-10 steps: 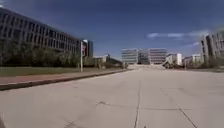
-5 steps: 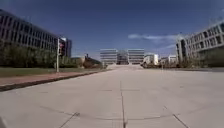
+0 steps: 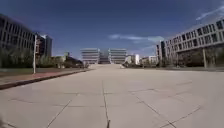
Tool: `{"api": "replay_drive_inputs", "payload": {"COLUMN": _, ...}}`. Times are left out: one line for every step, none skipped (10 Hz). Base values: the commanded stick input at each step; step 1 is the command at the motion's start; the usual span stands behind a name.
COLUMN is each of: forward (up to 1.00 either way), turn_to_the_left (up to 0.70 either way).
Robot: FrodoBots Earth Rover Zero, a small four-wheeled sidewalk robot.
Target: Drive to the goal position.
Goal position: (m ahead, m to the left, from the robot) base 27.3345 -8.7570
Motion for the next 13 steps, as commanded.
{"api": "replay_drive_inputs", "payload": {"forward": 0.70, "turn_to_the_left": -0.23}}
{"api": "replay_drive_inputs", "payload": {"forward": 0.70, "turn_to_the_left": -0.14}}
{"api": "replay_drive_inputs", "payload": {"forward": 0.70, "turn_to_the_left": -0.01}}
{"api": "replay_drive_inputs", "payload": {"forward": 0.70, "turn_to_the_left": -0.01}}
{"api": "replay_drive_inputs", "payload": {"forward": 0.70, "turn_to_the_left": -0.01}}
{"api": "replay_drive_inputs", "payload": {"forward": 0.70, "turn_to_the_left": -0.01}}
{"api": "replay_drive_inputs", "payload": {"forward": 0.70, "turn_to_the_left": -0.01}}
{"api": "replay_drive_inputs", "payload": {"forward": 0.70, "turn_to_the_left": -0.01}}
{"api": "replay_drive_inputs", "payload": {"forward": 0.70, "turn_to_the_left": -0.01}}
{"api": "replay_drive_inputs", "payload": {"forward": 0.70, "turn_to_the_left": -0.01}}
{"api": "replay_drive_inputs", "payload": {"forward": 0.70, "turn_to_the_left": -0.01}}
{"api": "replay_drive_inputs", "payload": {"forward": 0.70, "turn_to_the_left": -0.01}}
{"api": "replay_drive_inputs", "payload": {"forward": 0.70, "turn_to_the_left": -0.01}}
